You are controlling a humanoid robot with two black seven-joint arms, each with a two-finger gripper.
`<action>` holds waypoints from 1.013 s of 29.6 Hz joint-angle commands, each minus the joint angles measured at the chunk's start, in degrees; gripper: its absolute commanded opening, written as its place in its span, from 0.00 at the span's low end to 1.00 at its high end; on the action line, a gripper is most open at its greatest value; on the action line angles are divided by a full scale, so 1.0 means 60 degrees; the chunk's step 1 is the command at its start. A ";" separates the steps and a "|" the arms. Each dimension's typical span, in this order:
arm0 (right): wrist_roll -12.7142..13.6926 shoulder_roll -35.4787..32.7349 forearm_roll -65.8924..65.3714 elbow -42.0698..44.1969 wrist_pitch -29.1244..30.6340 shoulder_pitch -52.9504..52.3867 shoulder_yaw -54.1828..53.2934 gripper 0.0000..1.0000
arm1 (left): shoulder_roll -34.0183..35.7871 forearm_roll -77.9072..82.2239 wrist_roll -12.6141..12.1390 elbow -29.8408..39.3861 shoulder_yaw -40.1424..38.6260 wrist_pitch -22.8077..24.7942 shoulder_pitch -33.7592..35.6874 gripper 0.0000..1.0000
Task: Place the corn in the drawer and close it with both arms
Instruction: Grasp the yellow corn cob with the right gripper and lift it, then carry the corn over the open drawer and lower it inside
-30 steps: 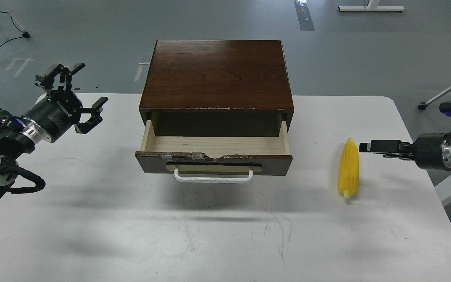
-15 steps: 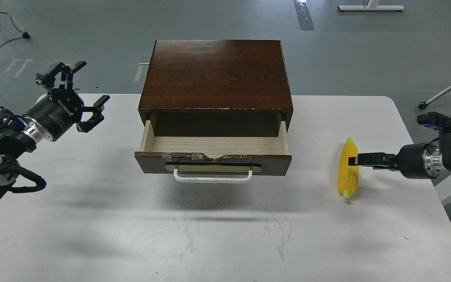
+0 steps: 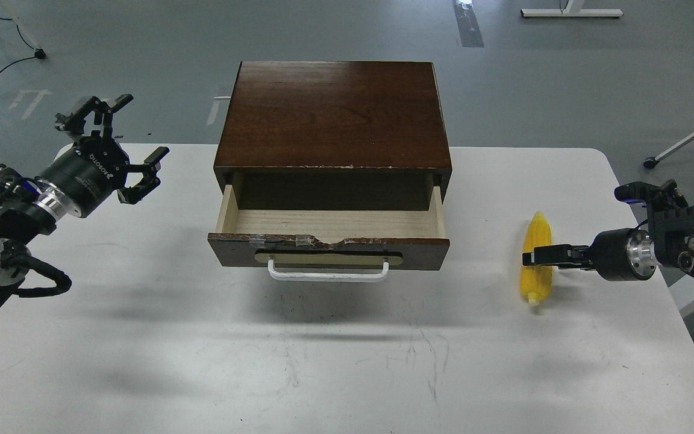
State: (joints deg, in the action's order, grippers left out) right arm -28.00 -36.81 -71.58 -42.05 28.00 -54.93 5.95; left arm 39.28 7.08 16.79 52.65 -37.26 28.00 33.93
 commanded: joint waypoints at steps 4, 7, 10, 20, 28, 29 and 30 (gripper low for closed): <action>0.0000 0.0099 0.0005 0.0021 0.0001 -0.0015 -0.0011 0.10 | -0.0014 0.0139 0.0000 0.0000 -0.0001 0.0000 -0.0015 0.98; 0.0000 0.0085 0.0035 -0.0038 0.0001 -0.0044 -0.0011 0.01 | 0.0000 0.0139 0.0000 0.0000 -0.0001 0.0000 -0.0015 0.98; 0.0000 -0.0134 0.0079 -0.0300 0.0001 -0.0321 -0.0040 0.00 | 0.0015 0.0139 -0.0015 0.0000 -0.0001 0.0000 0.0000 0.98; 0.0000 -0.1351 0.1602 -0.2174 0.0001 -0.3686 -0.0568 0.00 | 0.0088 0.0139 0.0000 0.0000 -0.0088 0.0000 0.0029 0.98; 0.0000 -0.0327 0.1544 -0.3816 0.0001 -0.6896 0.0866 0.00 | 0.0132 0.0139 0.0000 0.0029 -0.0118 0.0000 0.0029 0.98; 0.0000 -0.0006 0.1399 -0.4035 0.0001 -0.7393 0.1172 0.00 | 0.0132 0.0139 0.0000 0.0029 -0.0118 0.0000 0.0029 0.98; 0.0000 0.0185 0.1252 -0.4153 0.0001 -0.7616 0.1306 0.00 | 0.0132 0.0139 0.0000 0.0029 -0.0118 0.0000 0.0029 0.98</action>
State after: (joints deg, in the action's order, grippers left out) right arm -28.00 -39.89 -62.35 -63.93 28.01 -93.64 9.56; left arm 40.05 7.91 16.79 52.84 -37.93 28.00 34.10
